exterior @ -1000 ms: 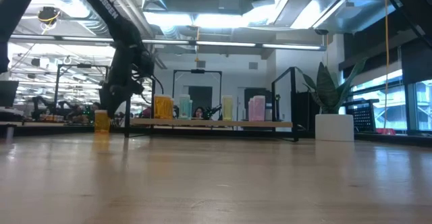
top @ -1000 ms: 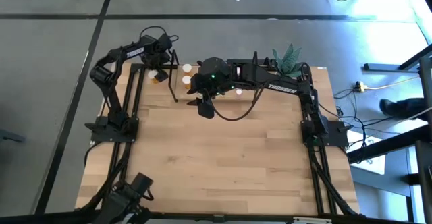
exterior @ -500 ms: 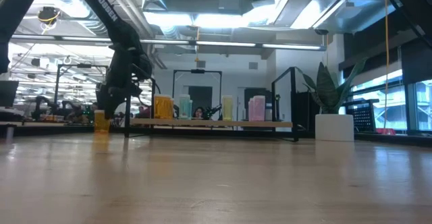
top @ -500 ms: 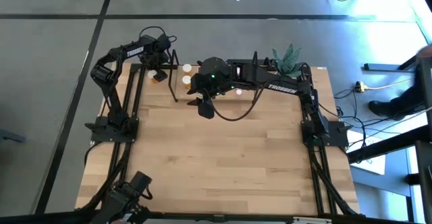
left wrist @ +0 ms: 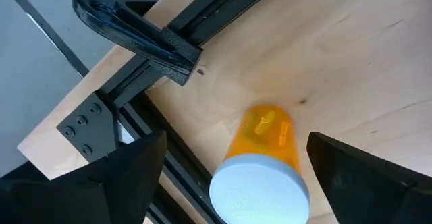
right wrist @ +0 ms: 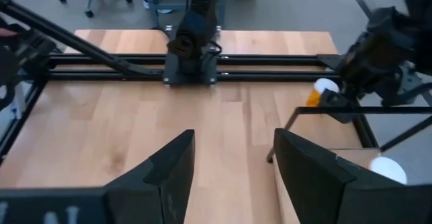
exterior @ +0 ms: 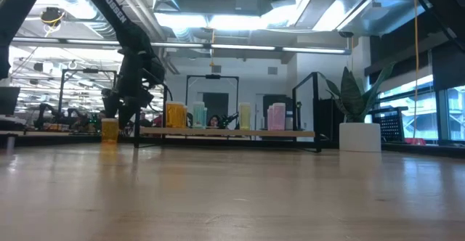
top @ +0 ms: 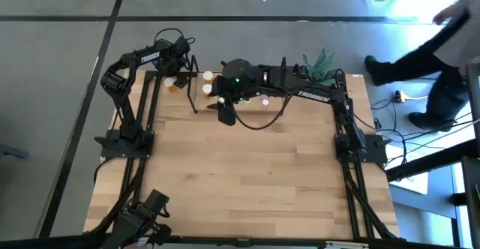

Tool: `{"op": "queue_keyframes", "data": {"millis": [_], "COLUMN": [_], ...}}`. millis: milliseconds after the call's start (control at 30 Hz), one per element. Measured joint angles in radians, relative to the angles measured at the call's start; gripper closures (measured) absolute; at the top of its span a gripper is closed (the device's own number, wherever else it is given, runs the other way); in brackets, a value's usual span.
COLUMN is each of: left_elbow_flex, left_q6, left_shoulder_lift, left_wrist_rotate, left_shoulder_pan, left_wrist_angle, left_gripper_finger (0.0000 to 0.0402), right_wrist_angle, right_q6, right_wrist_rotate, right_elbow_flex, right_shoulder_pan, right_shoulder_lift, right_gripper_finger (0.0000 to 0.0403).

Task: Pick and place medicine bottles onto shelf by color
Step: Put the orange pill bottle on the shelf aligned with the other orange pill bottles

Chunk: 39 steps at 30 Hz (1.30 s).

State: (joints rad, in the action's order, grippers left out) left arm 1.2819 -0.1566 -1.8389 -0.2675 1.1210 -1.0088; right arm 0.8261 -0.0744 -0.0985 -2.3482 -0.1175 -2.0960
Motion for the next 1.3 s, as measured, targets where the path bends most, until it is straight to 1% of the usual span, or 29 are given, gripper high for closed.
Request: {"op": "queue_keyframes", "data": {"millis": [267,767,900,1033,1300], "left_elbow_flex": [0.000,0.000,0.000,0.000,0.000], "left_q6": [0.044,0.046,0.048,0.051,0.056], "left_shoulder_lift": [0.000,0.000,0.000,0.000,0.000], "left_wrist_rotate": [0.000,0.000,0.005,0.057,0.049], "left_shoulder_pan": [0.000,0.000,0.000,0.000,0.000], "left_wrist_angle": [0.001,-0.026,-0.027,-0.027,-0.039], "left_gripper_finger": [0.0049,0.0051,0.0067,0.0091,0.0118], "right_wrist_angle": [0.000,0.002,0.002,0.002,0.009], "right_q6": [0.019,0.021,0.021,0.021,0.021], "right_wrist_rotate": [0.000,0.001,0.001,0.001,0.001], "right_elbow_flex": [0.000,0.000,0.000,0.000,0.000], "right_shoulder_pan": [-0.021,-0.024,-0.024,-0.024,-0.024], "right_shoulder_lift": [0.000,0.000,0.000,0.000,0.000], "right_gripper_finger": [0.0198,0.0198,0.0198,0.0198,0.0199]}}
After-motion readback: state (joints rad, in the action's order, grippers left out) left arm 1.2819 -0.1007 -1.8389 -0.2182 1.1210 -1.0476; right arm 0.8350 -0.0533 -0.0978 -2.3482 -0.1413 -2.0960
